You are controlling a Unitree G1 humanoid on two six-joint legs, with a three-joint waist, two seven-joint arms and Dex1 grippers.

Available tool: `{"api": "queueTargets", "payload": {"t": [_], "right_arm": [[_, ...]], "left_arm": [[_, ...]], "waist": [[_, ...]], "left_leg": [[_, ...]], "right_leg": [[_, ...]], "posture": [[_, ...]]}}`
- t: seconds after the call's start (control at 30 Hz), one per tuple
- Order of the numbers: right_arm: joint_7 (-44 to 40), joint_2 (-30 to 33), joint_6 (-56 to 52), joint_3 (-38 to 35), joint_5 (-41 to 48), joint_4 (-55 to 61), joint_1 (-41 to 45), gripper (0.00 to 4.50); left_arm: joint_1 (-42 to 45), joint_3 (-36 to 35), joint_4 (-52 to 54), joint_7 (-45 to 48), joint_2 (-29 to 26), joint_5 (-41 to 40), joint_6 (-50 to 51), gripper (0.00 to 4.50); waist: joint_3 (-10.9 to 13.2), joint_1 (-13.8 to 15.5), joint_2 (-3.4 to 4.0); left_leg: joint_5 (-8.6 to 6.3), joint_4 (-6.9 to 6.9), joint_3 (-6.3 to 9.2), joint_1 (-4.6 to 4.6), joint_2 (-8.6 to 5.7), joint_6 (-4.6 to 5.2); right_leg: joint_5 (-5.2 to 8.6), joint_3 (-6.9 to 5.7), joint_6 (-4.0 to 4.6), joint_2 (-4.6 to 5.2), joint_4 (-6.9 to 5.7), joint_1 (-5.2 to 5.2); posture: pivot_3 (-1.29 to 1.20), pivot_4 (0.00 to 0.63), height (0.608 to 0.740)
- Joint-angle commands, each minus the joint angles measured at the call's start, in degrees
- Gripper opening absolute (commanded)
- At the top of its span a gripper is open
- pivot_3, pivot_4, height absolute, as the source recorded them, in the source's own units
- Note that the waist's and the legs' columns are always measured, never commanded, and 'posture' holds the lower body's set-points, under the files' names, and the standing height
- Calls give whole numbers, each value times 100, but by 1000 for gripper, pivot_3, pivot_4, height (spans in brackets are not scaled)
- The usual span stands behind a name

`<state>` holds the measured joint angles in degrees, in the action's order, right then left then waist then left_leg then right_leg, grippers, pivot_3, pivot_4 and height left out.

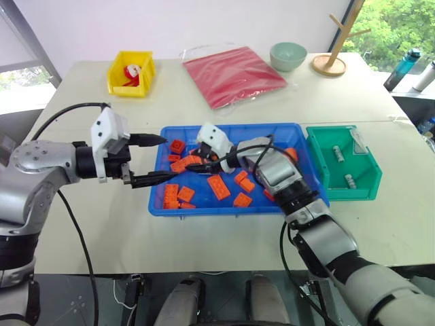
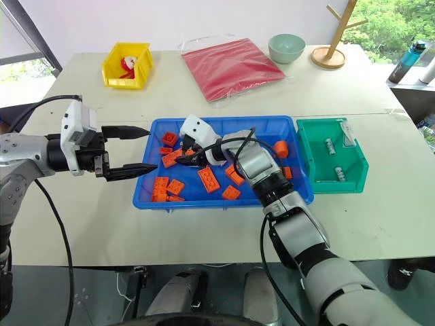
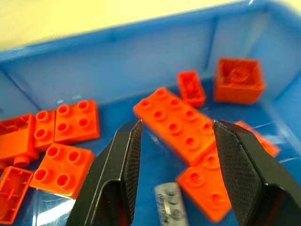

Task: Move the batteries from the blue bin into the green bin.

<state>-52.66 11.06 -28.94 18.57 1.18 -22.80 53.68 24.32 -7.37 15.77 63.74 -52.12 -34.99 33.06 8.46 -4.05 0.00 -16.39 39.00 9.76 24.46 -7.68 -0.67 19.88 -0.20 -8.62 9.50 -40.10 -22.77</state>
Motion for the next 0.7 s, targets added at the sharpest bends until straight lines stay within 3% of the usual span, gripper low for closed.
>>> {"api": "queueTargets", "payload": {"t": [0.03,0.23,0.57,0.7], "right_arm": [[-89,385,-649,-116,87,1045,-33,2432],[193,660,-1880,68,80,2044,-596,2432],[778,297,-2070,127,40,1536,-603,2432],[735,380,-1898,387,-106,1263,-579,1220]], "left_arm": [[18,-60,17,72,-54,28,-112,4500],[22,-19,-53,188,-49,77,-144,4500],[312,174,-250,252,58,187,-213,4500],[370,177,-284,270,76,214,-223,4500]], "waist": [[0,0,0],[0,-10,-1],[-1,5,-1],[-1,-5,-1]], "left_leg": [[0,0,0,0,0,0],[0,-3,-2,0,1,0],[0,-1,-3,0,-1,0],[0,0,-3,0,-1,0]], "right_leg": [[0,0,0,1,0,0],[0,1,0,2,-2,-2],[0,2,0,4,-1,0],[0,2,0,4,-1,0]], "posture": [[0,150,717],[0,150,717],[0,150,717],[0,150,717]]}}
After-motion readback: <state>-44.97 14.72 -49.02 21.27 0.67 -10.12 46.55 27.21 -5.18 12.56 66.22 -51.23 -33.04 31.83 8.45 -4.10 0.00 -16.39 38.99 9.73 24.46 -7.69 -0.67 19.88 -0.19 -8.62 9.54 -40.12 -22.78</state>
